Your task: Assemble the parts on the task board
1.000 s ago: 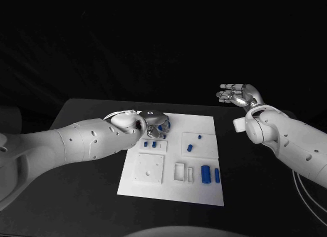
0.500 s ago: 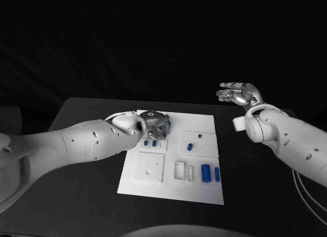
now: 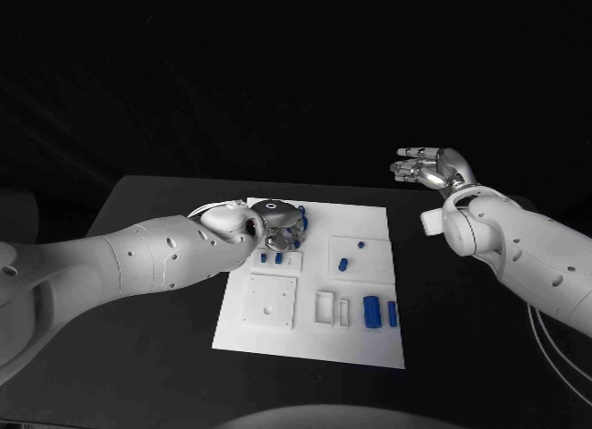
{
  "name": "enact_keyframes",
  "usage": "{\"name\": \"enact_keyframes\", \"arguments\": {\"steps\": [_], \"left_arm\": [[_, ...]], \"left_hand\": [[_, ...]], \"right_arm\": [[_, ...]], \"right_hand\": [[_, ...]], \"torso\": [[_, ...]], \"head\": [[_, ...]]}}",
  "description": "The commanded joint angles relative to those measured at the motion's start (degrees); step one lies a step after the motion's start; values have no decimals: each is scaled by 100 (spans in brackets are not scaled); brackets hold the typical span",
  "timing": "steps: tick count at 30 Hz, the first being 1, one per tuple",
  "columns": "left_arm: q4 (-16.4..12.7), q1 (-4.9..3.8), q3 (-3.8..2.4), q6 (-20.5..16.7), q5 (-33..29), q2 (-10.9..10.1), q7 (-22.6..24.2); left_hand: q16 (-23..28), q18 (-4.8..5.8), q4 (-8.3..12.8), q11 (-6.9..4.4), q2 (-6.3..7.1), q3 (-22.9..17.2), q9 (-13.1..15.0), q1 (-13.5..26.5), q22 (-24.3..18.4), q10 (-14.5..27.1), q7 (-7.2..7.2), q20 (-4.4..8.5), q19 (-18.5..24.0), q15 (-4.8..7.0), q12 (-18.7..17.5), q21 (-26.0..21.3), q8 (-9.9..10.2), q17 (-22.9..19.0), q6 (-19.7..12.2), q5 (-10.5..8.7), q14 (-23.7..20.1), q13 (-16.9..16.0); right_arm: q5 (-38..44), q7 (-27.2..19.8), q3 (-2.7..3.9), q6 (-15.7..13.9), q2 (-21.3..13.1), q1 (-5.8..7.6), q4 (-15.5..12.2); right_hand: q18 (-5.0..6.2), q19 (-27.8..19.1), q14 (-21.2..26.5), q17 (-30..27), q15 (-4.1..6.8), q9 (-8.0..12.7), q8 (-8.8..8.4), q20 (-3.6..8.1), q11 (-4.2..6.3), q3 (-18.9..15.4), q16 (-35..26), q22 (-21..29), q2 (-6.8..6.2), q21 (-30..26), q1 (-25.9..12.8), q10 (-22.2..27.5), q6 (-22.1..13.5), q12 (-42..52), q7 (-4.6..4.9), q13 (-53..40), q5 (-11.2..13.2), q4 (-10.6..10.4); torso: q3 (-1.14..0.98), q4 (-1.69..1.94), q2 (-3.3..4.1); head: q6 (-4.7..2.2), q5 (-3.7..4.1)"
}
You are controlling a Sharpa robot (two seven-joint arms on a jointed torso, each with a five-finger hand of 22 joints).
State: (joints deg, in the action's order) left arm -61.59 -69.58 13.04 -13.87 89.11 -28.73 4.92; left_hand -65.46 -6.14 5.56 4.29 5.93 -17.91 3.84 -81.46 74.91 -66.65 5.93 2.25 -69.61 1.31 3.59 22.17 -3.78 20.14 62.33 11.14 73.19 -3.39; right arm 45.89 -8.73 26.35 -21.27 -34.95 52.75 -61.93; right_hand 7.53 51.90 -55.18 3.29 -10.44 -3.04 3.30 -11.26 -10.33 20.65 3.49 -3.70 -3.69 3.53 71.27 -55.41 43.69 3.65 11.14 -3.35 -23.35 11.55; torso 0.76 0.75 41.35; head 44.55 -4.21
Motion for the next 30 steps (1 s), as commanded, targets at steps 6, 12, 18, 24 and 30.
{"name": "enact_keyframes", "arguments": {"steps": [6,12,18,24,30], "left_arm": [[45,5,-2,87,24,52,4],[101,19,-1,118,16,91,-13],[142,28,-1,191,14,112,-26],[165,33,0,285,14,128,-42],[197,43,1,300,14,146,-67]], "left_hand": [[-39,-15,-48,-6,-19,-7,-7,111,117,-42,-18,0,23,-3,-28,41,17,16,66,-28,51,4],[-45,-4,-94,-9,-24,39,-9,136,105,-38,-29,1,13,-1,-28,19,18,18,57,-52,50,4],[-62,18,-150,-86,-132,67,3,90,112,-319,-27,30,-15,39,-26,0,3,24,280,-54,74,0],[-49,34,-101,-133,-243,155,1,-43,121,-535,-29,60,-23,55,-25,10,13,20,464,-72,115,-4],[-61,29,-35,-158,-361,310,1,-102,123,-618,-42,69,-21,65,-24,71,13,39,551,-57,168,-5]], "right_arm": [[-4,-55,2,74,-3,-1,-18],[-4,-53,2,82,-4,-1,-24],[-4,-52,2,89,-5,-1,-26],[-4,-50,2,99,-3,-1,-26],[-4,-52,2,109,4,-1,-28]], "right_hand": [[30,23,-17,2,0,7,-32,26,-11,16,-19,5,15,20,-12,-43,16,-25,-1,6,6,5],[30,23,-17,2,0,7,-32,26,-11,16,-19,5,15,20,-12,-43,16,-25,-1,6,6,5],[29,26,-25,2,2,7,-32,28,-10,33,-19,5,22,20,-11,-48,22,-25,-1,6,6,8],[29,24,-16,1,2,7,-32,28,-9,31,-20,5,19,20,-18,-46,21,-26,-2,6,0,4],[29,24,-16,1,2,7,-32,28,-9,31,-20,5,19,20,-18,-46,21,-26,-2,6,0,4]], "torso": [[4,-7,5],[3,-6,2],[2,-7,1],[2,-3,0],[2,-5,-1]], "head": [[2,-5],[8,4],[12,12],[19,19],[21,16]]}}
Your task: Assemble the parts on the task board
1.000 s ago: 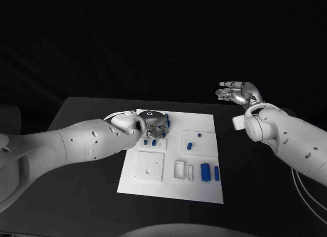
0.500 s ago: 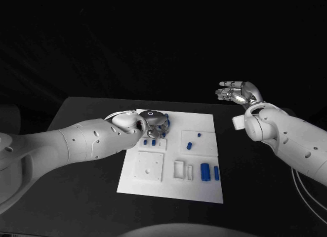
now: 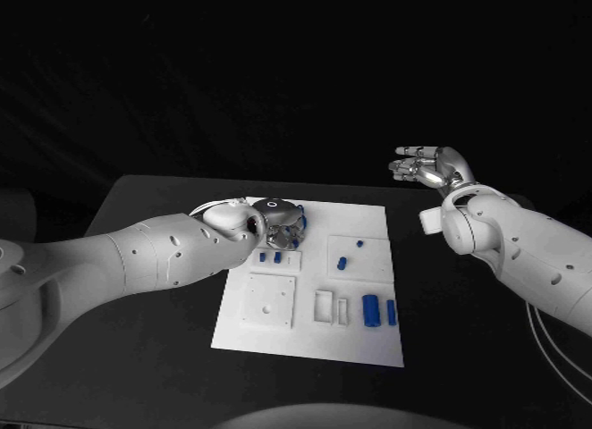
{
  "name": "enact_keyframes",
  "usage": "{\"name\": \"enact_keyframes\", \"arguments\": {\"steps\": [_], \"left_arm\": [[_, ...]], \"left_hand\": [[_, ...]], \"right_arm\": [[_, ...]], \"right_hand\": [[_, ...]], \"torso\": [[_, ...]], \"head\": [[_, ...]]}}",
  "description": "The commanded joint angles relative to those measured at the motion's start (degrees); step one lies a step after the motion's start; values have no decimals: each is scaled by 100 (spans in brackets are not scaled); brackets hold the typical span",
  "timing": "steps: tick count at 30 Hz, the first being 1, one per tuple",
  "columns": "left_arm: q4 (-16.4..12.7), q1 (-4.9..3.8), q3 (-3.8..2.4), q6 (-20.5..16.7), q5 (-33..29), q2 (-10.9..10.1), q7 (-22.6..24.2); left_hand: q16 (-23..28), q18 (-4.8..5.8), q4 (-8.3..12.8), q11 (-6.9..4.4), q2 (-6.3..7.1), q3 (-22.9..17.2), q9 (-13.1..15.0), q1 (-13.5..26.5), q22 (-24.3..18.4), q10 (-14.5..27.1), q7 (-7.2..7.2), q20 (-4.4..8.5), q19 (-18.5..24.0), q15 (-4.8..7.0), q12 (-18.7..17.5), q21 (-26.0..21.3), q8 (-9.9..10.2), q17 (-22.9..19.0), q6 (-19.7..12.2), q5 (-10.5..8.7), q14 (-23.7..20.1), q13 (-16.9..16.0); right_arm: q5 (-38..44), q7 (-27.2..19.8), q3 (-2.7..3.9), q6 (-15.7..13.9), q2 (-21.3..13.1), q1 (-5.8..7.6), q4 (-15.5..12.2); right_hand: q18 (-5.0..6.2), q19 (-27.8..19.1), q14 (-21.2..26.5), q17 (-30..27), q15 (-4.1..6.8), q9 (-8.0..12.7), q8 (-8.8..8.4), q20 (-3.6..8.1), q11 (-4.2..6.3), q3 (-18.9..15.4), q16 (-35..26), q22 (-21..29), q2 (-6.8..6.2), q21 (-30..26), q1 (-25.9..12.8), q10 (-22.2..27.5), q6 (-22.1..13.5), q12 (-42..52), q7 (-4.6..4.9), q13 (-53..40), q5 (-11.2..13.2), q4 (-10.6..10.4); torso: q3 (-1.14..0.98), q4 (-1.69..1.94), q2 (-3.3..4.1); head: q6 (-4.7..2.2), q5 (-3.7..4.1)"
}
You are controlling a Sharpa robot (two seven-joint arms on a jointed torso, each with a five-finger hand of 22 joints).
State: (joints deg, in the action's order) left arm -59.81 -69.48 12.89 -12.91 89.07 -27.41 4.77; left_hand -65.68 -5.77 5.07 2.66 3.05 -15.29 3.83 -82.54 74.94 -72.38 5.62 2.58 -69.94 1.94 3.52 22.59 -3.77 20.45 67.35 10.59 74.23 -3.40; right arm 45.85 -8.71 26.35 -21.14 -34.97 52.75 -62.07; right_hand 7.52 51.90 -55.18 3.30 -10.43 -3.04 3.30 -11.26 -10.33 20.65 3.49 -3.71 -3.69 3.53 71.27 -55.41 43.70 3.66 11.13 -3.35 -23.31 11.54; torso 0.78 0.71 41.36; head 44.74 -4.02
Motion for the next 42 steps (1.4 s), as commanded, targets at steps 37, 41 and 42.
{"name": "enact_keyframes", "arguments": {"steps": [37,41,42], "left_arm": [[-844,17,-463,159,-690,-749,-320],[-860,6,-473,282,-655,-853,-369],[-861,4,-474,300,-646,-874,-378]], "left_hand": [[43,-34,-65,51,-58,-12,-8,80,101,88,5,23,-62,-16,-21,21,19,10,-36,-19,171,0],[45,-35,-67,51,-55,-18,-8,67,104,86,7,24,-64,-15,-21,15,19,12,-32,-18,174,0],[45,-35,-67,51,-55,-18,-8,67,104,86,7,24,-64,-15,-21,15,19,12,-32,-18,174,0]], "right_arm": [[-1,-94,1,93,-23,-1,29],[-1,-97,1,90,-35,-1,36],[-1,-96,1,91,-38,-1,36]], "right_hand": [[27,30,-26,1,42,5,-30,33,2,54,-19,6,16,18,-20,-77,87,-27,-12,7,-13,4],[27,28,-19,1,43,5,-29,33,2,57,-19,6,15,19,-14,-76,87,-27,-12,7,-13,6],[27,28,-20,1,45,5,-29,32,1,57,-19,6,14,19,-14,-75,87,-27,-12,6,-15,6]], "torso": [[4,12,-12],[2,8,-7],[-1,6,-6]], "head": [[-122,-41],[-123,-45],[-121,-55]]}}
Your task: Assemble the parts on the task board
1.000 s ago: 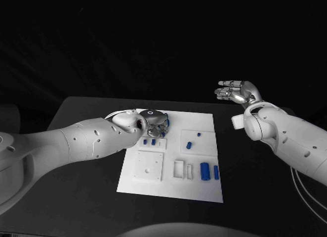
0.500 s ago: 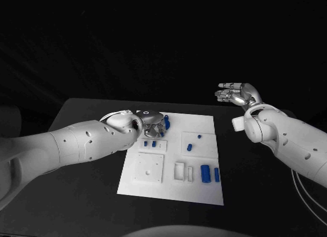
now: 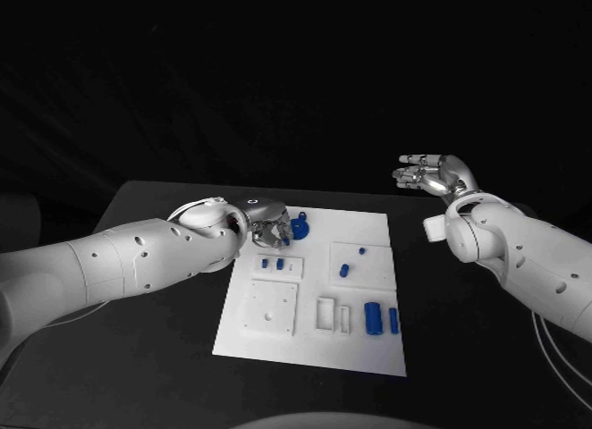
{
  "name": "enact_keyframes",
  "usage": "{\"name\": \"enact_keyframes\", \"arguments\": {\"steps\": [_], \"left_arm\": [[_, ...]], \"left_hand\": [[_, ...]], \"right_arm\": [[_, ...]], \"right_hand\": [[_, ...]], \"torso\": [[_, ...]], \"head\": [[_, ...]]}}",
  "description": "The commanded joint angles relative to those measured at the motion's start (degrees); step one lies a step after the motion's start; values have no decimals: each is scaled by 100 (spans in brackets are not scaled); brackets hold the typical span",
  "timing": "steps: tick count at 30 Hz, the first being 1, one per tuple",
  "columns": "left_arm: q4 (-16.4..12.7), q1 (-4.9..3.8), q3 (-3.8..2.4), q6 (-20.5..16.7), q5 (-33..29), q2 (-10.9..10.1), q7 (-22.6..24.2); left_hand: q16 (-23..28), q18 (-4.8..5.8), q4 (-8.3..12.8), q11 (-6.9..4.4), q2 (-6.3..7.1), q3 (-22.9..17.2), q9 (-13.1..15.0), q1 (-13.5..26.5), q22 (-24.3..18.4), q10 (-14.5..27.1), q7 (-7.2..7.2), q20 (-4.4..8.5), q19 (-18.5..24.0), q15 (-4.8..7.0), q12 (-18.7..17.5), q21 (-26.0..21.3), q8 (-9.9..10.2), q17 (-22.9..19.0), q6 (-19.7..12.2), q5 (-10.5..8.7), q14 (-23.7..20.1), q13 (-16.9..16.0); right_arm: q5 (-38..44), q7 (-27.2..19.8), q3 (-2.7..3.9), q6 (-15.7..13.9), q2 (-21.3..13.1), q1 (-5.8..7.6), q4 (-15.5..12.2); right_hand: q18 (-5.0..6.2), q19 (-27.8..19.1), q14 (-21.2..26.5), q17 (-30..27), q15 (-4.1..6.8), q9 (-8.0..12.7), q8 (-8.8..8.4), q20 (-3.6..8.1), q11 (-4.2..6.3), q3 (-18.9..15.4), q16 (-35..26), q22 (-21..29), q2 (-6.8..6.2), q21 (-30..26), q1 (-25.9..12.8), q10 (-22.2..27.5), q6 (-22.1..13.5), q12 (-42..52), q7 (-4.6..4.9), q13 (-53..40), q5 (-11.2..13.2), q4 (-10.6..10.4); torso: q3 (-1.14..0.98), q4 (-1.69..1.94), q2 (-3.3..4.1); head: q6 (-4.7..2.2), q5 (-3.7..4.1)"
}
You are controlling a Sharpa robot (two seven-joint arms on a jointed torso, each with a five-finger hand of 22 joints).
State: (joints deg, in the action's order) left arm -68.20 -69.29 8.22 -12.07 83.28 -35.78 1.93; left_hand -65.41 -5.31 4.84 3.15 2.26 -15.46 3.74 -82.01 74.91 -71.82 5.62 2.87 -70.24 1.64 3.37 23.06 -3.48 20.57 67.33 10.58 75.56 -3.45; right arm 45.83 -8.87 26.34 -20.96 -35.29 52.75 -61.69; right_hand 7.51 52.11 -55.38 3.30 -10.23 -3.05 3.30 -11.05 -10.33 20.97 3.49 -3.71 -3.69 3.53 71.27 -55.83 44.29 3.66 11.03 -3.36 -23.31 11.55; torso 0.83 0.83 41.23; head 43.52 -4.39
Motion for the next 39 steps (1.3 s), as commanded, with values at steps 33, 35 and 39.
{"name": "enact_keyframes", "arguments": {"steps": [33,35,39], "left_arm": [[224,-16,1,363,77,-36,-154],[226,-16,2,367,76,-33,-153],[229,-16,4,371,75,-29,-153]], "left_hand": [[31,-76,-102,3,37,15,0,-22,112,34,7,-7,-34,14,-6,-49,-10,10,-31,-31,40,6],[31,-76,-102,3,37,15,0,-22,112,34,7,-7,-34,14,-6,-49,-10,10,-31,-31,40,6],[31,-76,-102,3,37,15,0,-22,112,34,7,-7,-34,14,-6,-49,-10,10,-31,-31,40,6]], "right_arm": [[2,-86,1,90,-2,-1,11],[2,-86,1,92,-2,-1,11],[2,-87,1,93,-2,-1,12]], "right_hand": [[29,-1,21,0,20,4,-28,9,0,26,-20,7,18,18,-2,-26,42,-27,-2,7,-14,1],[29,-1,14,0,21,4,-28,9,1,30,-19,7,19,19,-1,-28,43,-27,-3,7,-14,3],[29,-1,14,0,21,4,-28,9,1,30,-19,7,19,19,-1,-28,43,-27,-3,7,-14,3]], "torso": [[-6,-13,13],[-6,-12,13],[-5,-7,12]], "head": [[22,-54],[22,-54],[27,-45]]}}
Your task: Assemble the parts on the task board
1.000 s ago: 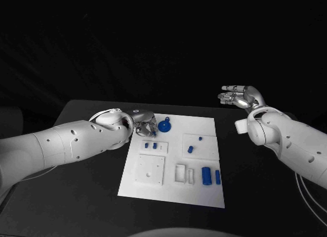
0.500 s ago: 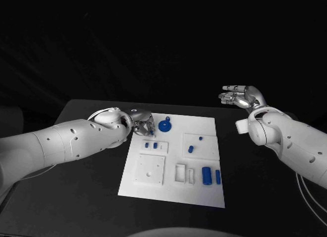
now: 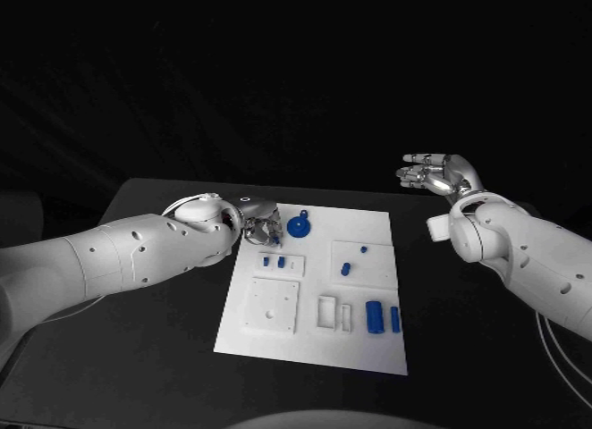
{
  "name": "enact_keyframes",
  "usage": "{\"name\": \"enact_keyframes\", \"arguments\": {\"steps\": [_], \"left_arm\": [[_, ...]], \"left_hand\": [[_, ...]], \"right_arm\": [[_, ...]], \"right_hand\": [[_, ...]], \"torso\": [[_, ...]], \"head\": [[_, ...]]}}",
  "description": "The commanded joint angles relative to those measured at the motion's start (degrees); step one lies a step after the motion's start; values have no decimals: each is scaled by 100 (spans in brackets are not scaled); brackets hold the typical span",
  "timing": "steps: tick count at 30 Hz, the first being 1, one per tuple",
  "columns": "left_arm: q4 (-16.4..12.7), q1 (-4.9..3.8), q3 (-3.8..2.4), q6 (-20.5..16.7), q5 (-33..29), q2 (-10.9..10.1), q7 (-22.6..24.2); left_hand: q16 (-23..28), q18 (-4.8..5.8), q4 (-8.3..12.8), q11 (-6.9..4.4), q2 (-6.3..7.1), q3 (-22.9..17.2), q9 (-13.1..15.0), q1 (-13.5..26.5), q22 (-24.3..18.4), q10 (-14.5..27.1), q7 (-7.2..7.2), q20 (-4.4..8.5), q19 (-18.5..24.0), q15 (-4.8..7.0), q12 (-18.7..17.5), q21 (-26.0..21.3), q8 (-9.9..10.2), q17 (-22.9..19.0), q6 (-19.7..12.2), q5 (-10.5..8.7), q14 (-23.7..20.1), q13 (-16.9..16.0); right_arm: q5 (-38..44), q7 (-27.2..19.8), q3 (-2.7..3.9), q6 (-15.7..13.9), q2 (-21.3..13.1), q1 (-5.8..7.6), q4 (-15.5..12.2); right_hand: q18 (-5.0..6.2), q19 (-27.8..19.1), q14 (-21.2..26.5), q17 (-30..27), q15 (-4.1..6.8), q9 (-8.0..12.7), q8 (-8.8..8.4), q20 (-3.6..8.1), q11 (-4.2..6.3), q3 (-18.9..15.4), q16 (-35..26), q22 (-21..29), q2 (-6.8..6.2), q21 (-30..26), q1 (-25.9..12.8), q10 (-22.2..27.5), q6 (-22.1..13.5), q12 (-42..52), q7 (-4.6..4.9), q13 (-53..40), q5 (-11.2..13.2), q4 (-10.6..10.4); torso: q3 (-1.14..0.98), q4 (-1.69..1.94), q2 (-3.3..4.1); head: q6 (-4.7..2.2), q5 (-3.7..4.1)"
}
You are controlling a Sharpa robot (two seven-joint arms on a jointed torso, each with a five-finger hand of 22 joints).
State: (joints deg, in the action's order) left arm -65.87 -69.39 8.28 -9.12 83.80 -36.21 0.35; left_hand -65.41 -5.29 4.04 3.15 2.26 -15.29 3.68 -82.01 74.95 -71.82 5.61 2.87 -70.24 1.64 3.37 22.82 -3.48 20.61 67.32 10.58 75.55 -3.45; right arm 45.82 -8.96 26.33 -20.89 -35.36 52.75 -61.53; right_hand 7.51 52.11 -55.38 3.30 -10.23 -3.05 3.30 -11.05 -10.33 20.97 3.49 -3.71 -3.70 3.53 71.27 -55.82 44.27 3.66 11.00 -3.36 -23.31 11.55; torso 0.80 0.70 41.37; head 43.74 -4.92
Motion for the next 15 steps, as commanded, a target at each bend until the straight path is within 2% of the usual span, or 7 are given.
{"name": "enact_keyframes", "arguments": {"steps": [1,9,15], "left_arm": [[-5,-6,-1,79,22,15,6],[-44,-6,12,126,6,19,5],[-56,-6,30,93,-5,37,-10]], "left_hand": [[35,-78,-46,2,43,6,7,-32,106,33,5,-6,-39,15,-5,-37,-12,10,-31,-41,41,5],[35,-78,-46,2,43,6,7,-32,106,33,5,-6,-39,15,-5,-37,-12,10,-31,-41,41,5],[42,-74,-74,3,41,19,6,-26,105,38,5,-8,-38,13,-6,-51,-11,12,-39,-50,39,5]], "right_arm": [[3,-77,2,86,4,-1,-3],[3,-77,2,84,6,-1,2],[3,-78,2,98,7,-1,7]], "right_hand": [[30,-1,14,0,21,4,-28,9,1,30,-19,7,20,19,-2,-28,46,-27,0,7,-14,3],[30,-1,21,0,13,5,-29,10,-3,42,-20,7,18,18,-3,-23,38,-27,3,7,-13,8],[29,-3,21,0,15,5,-30,9,-2,40,-20,7,14,19,-8,-23,34,-27,3,7,-11,8]], "torso": [[-1,8,-2],[-6,1,-3],[-3,1,-2]], "head": [[7,9],[26,10],[14,8]]}}
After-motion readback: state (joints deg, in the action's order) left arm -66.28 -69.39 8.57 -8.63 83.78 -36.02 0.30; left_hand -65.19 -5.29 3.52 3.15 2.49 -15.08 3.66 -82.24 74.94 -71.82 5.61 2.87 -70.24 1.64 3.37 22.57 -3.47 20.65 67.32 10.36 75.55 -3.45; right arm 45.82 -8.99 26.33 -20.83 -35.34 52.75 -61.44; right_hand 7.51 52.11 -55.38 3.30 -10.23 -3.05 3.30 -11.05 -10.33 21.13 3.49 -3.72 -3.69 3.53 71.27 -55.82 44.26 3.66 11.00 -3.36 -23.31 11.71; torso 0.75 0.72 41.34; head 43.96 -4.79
